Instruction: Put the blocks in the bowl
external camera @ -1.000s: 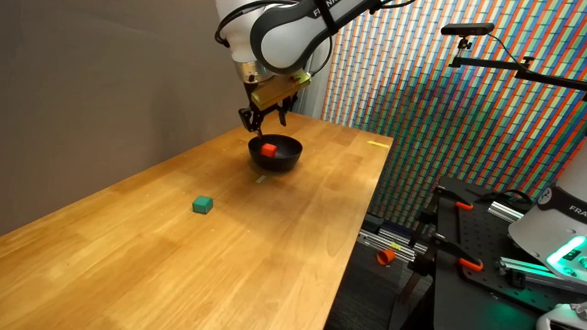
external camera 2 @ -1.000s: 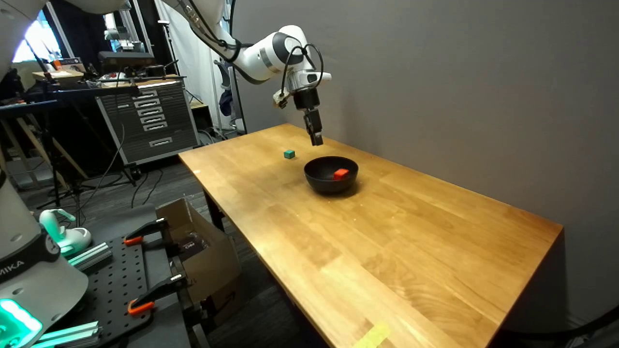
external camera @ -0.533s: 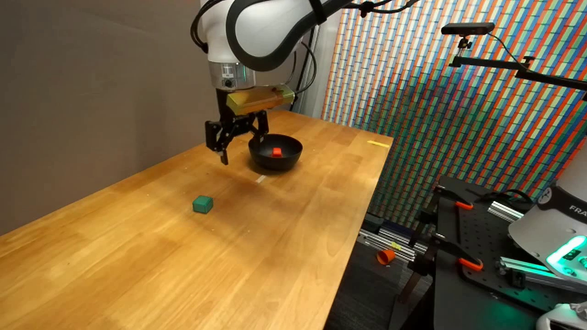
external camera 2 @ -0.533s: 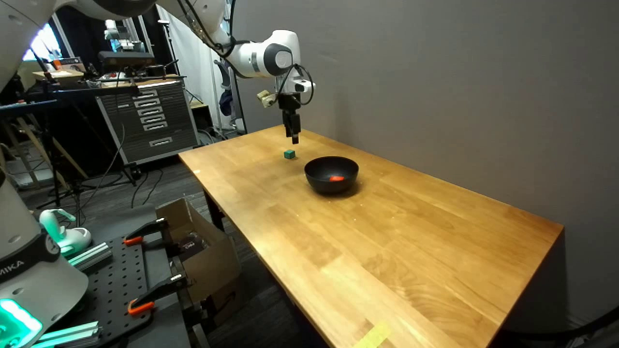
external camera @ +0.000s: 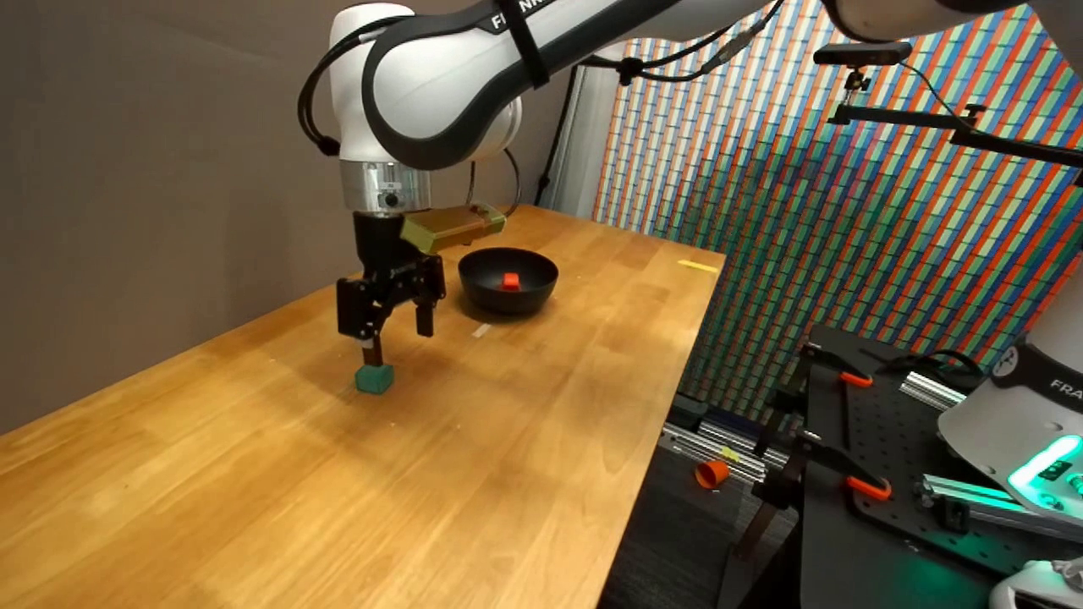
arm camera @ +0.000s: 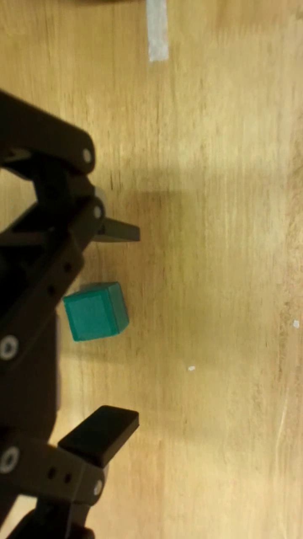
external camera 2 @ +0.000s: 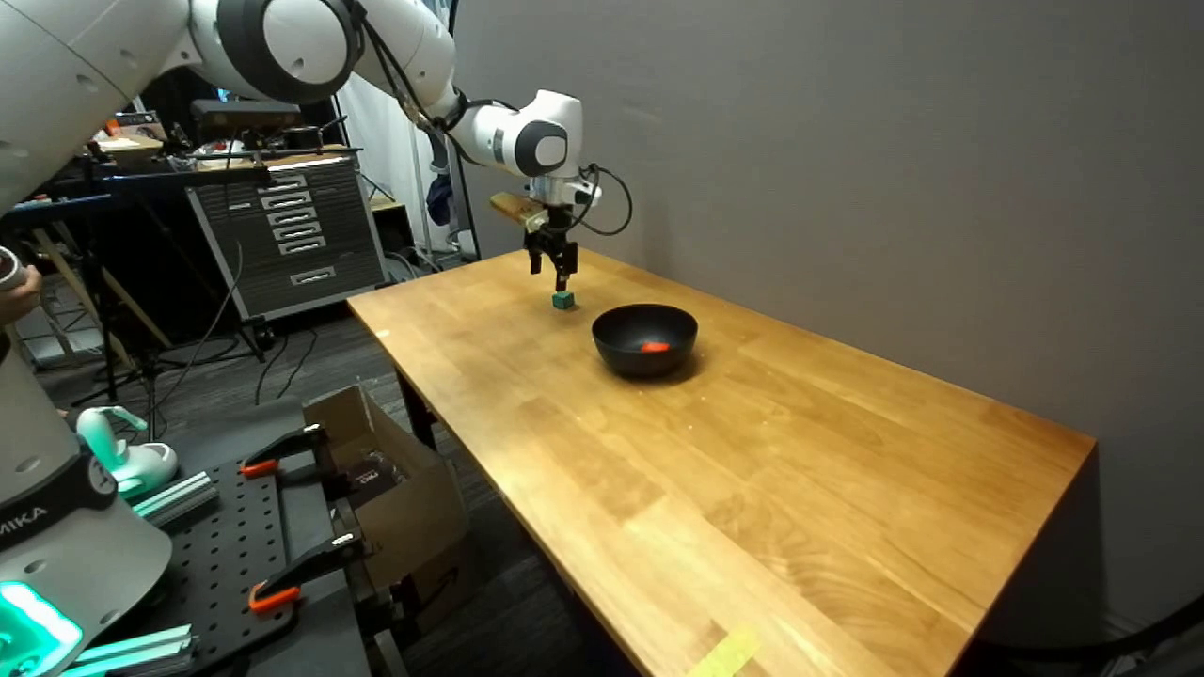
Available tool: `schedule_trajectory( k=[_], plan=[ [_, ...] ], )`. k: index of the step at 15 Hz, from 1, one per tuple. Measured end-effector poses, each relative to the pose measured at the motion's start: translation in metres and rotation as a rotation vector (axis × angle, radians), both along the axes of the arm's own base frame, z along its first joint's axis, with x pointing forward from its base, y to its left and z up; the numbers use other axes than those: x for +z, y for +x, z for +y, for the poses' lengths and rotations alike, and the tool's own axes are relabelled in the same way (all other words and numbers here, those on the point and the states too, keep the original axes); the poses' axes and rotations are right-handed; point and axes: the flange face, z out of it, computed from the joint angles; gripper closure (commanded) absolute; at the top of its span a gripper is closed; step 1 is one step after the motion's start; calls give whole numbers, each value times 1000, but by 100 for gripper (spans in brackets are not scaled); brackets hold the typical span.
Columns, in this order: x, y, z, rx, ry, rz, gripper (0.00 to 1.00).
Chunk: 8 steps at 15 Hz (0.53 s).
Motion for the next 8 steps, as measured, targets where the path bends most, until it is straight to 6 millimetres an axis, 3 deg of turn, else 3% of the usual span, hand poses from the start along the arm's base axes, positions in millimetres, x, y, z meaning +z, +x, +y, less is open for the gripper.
schedule_trajectory(
  k=[4, 8],
  plan=[
    [-27, 6, 7, 164, 0, 22, 0],
    [-41, 12, 17, 303, -49, 12, 0]
  ],
)
